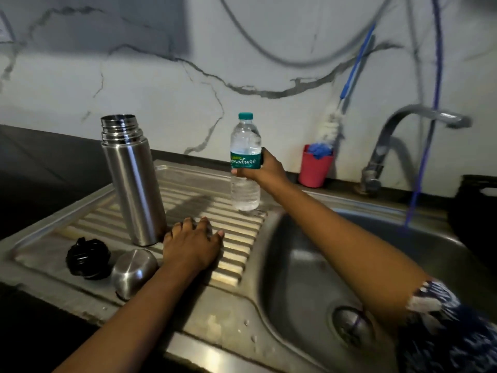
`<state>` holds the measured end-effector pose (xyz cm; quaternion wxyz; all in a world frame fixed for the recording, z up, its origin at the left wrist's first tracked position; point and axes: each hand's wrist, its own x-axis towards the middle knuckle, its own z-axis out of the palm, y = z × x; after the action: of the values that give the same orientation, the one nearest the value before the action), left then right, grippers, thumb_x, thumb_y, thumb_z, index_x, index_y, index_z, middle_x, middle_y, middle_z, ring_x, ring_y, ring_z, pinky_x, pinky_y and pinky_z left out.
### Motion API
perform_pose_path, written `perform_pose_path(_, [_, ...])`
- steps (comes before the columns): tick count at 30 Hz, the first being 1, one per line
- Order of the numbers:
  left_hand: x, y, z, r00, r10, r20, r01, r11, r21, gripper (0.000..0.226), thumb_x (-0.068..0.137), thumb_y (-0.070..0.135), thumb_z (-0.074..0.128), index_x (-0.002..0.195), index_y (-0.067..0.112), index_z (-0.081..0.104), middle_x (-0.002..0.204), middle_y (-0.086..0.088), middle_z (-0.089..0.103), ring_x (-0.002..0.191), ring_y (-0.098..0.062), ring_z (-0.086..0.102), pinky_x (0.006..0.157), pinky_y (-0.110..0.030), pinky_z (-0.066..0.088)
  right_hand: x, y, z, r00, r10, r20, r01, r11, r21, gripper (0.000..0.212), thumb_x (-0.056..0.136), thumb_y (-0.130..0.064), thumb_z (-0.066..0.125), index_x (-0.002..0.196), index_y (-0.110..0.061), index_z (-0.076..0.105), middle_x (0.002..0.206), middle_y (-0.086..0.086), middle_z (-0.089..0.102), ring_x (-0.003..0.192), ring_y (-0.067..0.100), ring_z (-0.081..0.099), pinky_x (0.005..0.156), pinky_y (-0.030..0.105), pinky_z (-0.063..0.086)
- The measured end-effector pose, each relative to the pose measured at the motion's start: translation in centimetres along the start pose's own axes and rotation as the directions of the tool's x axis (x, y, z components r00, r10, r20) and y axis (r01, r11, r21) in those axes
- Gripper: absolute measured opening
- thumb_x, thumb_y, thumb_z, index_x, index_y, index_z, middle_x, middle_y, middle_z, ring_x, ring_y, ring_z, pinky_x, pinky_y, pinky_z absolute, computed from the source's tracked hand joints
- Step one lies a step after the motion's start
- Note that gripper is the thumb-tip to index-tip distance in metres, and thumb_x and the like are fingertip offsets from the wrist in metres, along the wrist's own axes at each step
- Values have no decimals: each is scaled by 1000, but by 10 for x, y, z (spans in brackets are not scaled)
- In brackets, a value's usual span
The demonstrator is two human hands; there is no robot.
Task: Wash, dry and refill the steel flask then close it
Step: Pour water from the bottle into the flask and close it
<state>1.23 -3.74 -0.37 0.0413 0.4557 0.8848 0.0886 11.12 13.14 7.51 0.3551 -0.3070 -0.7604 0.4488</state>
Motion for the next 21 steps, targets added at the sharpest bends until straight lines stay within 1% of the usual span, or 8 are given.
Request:
perform_pose_path(3, [-2, 5, -2, 995, 48, -87, -47, 999, 19, 55, 93, 58, 37, 137, 25, 42, 145, -11, 41, 136, -30, 32, 115, -47, 15, -59, -16, -50, 1000, 10, -26, -10, 1000, -4, 61, 63, -30, 84, 115, -21, 56, 110, -3, 67, 98, 15, 64, 90, 37, 52])
perform_pose_path(5, [-11, 15, -8, 983, 113, -147, -107, 993, 47, 57, 91, 54, 44, 138, 23, 43, 146, -11, 40, 137, -30, 30, 116, -47, 12, -102, -31, -80, 999, 16, -32, -15, 1000, 23, 50, 68, -18, 82, 111, -20, 57, 105, -3, 67, 95, 14, 64, 85, 31, 53])
perform_pose_path(8, [-31, 42, -19, 938, 308, -161, -325, 942, -89, 66, 84, 61, 50, 138, 21, 47, 146, -7, 43, 134, -27, 38, 112, -37, 26, -157, -44, -112, 997, 40, -66, -37, 998, 57, 39, 71, -17, 79, 100, -29, 57, 98, -7, 66, 91, 11, 64, 78, 25, 52])
perform_pose_path(10, [-54, 68, -32, 871, 483, -88, -449, 712, -540, 72, 78, 64, 60, 136, 21, 50, 139, 1, 52, 127, -18, 49, 107, -31, 37, -185, -48, -125, 992, 52, -111, -45, 997, 65, 38, 70, -20, 80, 96, -32, 55, 96, -11, 66, 91, 10, 64, 76, 24, 51])
perform_pose_path(12, [-78, 95, -39, 778, 629, -11, -319, 380, -868, 73, 76, 53, 71, 138, 23, 47, 135, 7, 56, 127, -11, 50, 106, -26, 41, -204, -50, -132, 987, 59, -148, -48, 996, 76, 37, 71, -21, 79, 96, -32, 54, 94, -12, 65, 88, 7, 63, 72, 22, 50])
perform_pose_path(16, [-102, 145, -36, 712, 702, -5, -220, 216, -951, 77, 72, 32, 79, 138, 25, 40, 121, 1, 65, 108, -12, 64, 89, -27, 52, -223, -51, -131, 974, 84, -211, -72, 995, 68, 39, 72, -28, 79, 103, -30, 55, 97, -7, 66, 91, 13, 65, 78, 28, 53])
perform_pose_path(19, [-110, 164, -26, 783, 619, -51, -127, 80, -989, 59, 77, 0, 72, 129, 15, 49, 106, -5, 70, 92, -15, 70, 75, -25, 56, -228, -44, -127, 959, 129, -252, -129, 992, 18, 46, 72, -43, 75, 110, -30, 55, 108, -3, 66, 96, 14, 64, 86, 34, 53])
perform_pose_path(21, [-110, 166, -17, 797, 599, -79, -122, 31, -992, 55, 72, -4, 74, 118, 18, 54, 98, -4, 72, 86, -14, 70, 71, -24, 55, -231, -42, -129, 976, 152, -158, -164, 984, -63, 51, 75, -57, 66, 116, -29, 55, 113, -2, 65, 98, 14, 63, 86, 35, 53])
